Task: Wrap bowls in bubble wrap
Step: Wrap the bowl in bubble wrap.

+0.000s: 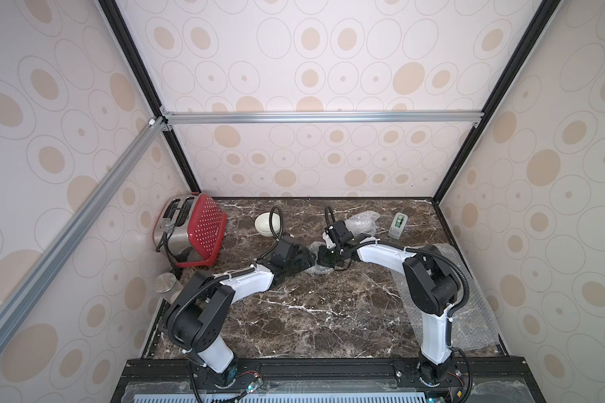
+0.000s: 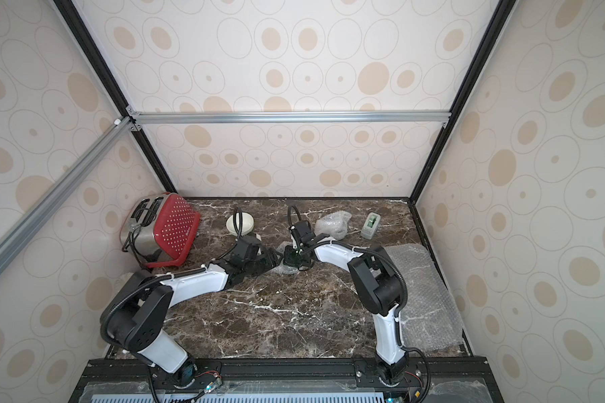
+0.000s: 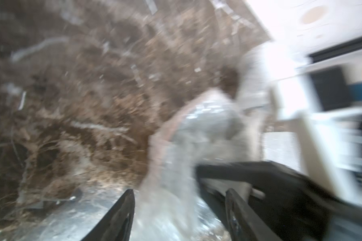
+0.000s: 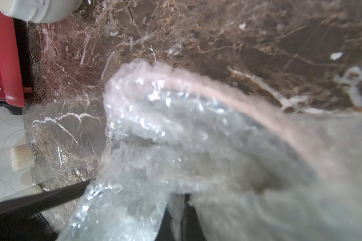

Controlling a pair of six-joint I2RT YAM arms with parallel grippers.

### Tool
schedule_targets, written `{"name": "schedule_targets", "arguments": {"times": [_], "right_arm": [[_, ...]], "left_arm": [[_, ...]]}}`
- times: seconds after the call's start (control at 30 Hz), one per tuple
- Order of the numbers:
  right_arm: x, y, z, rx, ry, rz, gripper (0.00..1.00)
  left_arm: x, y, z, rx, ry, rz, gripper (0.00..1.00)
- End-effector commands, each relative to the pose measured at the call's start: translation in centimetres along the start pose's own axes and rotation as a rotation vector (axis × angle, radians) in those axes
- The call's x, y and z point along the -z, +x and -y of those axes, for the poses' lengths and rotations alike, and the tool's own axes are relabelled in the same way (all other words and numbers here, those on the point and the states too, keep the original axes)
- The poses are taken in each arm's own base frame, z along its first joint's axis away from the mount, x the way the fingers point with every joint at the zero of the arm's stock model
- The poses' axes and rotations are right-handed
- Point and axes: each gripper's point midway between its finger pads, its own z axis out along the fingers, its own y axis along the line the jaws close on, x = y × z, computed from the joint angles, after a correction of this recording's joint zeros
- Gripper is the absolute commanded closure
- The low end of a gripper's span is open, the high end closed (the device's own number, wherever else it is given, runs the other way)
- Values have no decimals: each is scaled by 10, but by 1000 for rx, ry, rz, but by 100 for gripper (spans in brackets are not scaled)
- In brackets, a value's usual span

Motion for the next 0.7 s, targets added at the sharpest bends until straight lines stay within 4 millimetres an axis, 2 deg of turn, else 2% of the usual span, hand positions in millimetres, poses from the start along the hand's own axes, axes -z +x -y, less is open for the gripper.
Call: {"name": "schedule_targets", "arguments": {"times": [0.0,0.13,0.3,0.43,0.57,0.67], "right_arm": [[-20,33,47,-37,163,-127,100],[-16,24,43,-12,177,-131,100],[-21,20,38,-10,162,-161,96],[-19,16,31,-20,114,-150,88],[-15,10,20,-44,41,-145,72],[-12,4,12,-57,-2,-138,65]], "left_arm": [[9,-20,8,-28,17,25,31],[11,-26,11,-51,28,24,31],[-1,-7,7,-86,75,-38,31],[-5,11,-4,-101,113,-57,30],[-2,20,-2,-106,191,-32,30],[2,28,2,-153,214,-33,30]]}}
